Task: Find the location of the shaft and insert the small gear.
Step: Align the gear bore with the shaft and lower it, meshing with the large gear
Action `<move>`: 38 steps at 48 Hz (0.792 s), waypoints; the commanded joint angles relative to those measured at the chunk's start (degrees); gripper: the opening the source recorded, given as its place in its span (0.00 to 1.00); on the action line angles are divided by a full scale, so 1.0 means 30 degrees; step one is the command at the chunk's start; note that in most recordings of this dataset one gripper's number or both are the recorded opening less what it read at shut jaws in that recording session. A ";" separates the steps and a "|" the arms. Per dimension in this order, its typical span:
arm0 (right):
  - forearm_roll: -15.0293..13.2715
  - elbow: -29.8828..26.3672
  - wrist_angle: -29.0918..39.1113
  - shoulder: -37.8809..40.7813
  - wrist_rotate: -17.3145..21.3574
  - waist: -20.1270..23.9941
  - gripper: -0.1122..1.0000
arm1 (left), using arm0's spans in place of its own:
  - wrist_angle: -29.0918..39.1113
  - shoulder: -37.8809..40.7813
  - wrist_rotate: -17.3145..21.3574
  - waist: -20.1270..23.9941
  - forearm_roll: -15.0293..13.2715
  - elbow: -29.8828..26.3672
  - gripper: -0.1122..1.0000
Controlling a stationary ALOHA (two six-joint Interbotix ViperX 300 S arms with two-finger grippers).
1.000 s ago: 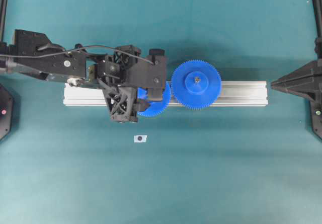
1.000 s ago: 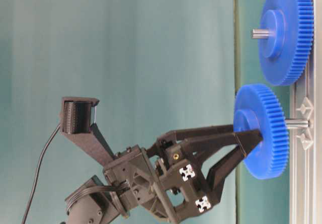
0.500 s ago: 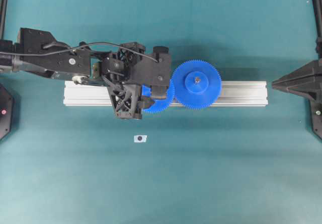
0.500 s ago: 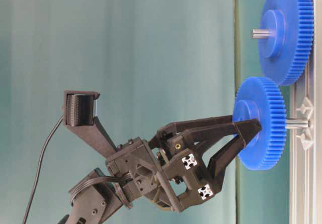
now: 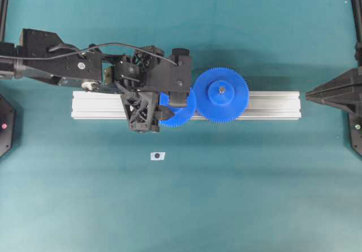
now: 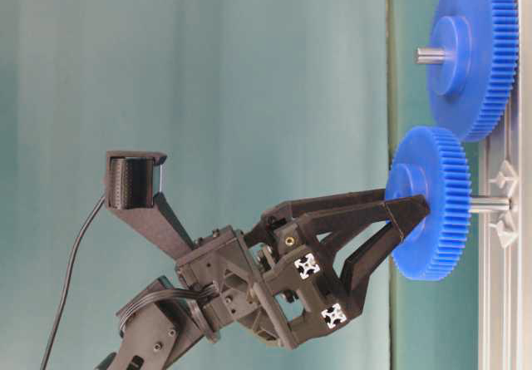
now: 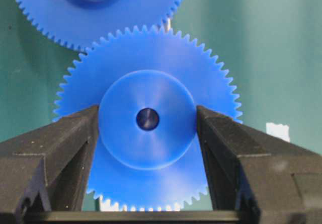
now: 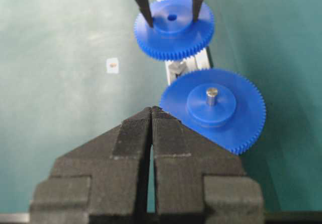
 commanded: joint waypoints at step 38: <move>0.0000 -0.0117 -0.0234 0.0088 0.0205 -0.0029 0.12 | 0.0059 -0.0205 -0.0322 0.0234 0.0059 -0.0205 0.71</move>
